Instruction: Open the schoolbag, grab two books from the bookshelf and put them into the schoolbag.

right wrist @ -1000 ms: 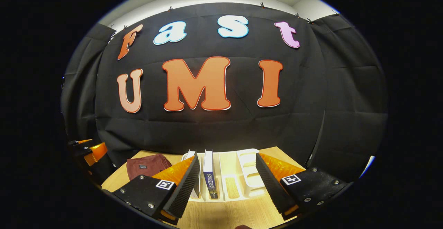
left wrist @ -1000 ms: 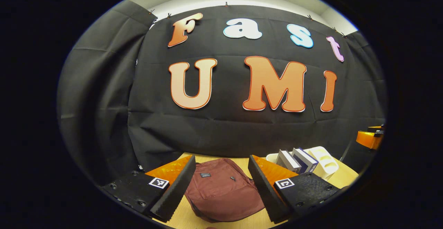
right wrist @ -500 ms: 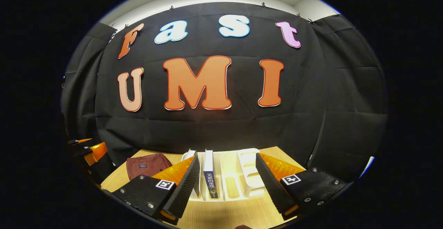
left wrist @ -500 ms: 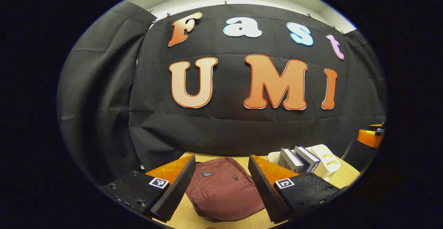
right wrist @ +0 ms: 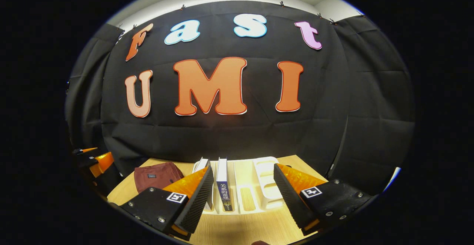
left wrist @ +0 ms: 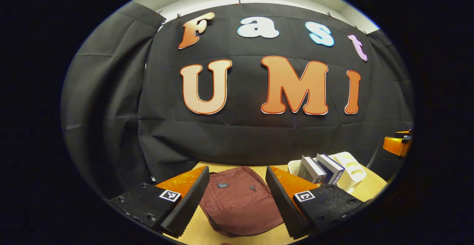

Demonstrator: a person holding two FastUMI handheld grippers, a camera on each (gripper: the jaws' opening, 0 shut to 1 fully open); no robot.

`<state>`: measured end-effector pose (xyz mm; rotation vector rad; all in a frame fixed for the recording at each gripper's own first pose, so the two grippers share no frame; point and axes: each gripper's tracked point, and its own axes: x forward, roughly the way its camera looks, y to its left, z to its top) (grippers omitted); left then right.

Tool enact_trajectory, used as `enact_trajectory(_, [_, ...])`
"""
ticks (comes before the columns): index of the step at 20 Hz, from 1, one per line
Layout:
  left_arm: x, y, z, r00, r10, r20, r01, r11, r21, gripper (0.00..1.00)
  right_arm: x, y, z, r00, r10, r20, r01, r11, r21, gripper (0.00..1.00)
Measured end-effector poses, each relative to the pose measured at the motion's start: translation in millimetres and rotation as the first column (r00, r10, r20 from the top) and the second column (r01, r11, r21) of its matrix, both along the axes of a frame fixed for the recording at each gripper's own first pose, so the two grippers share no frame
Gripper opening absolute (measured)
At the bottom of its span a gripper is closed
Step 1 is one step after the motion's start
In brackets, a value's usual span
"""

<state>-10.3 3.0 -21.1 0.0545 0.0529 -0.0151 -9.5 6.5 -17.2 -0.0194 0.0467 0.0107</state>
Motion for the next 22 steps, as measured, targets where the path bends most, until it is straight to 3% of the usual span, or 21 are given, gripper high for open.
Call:
enact_trajectory(7, [2, 0, -4, 1.000, 0.003, -0.003, -0.003, 0.999, 0.040, 0.96, 2, 0, -6, 1.000, -0.005, -0.014, 0.005, 1.000, -0.001, 0.96])
enact_trajectory(12, [2, 4, -11, 1.000, 0.026, 0.010, -0.028, 0.985, 0.170, 0.96, 3, -5, -14, 0.999, -0.016, -0.032, 0.016, 1.000, 0.000, 0.96])
enact_trajectory(13, [1, 6, -16, 0.999, 0.036, 0.013, -0.038, 0.977, 0.210, 1.00, 3, -6, -15, 0.999, -0.021, -0.034, 0.021, 1.000, -0.001, 0.96])
enact_trajectory(17, [2, -4, -45, 1.000, 0.015, -0.014, -0.009, 0.937, 0.350, 0.96, 3, -15, -22, 0.998, -0.043, -0.055, 0.043, 0.999, 0.002, 0.96])
enact_trajectory(22, [-6, -27, -117, 0.992, -0.032, -0.120, 0.089, 0.860, 0.503, 0.96, -1, -32, -32, 0.993, -0.083, -0.085, 0.083, 0.997, -0.008, 0.97])
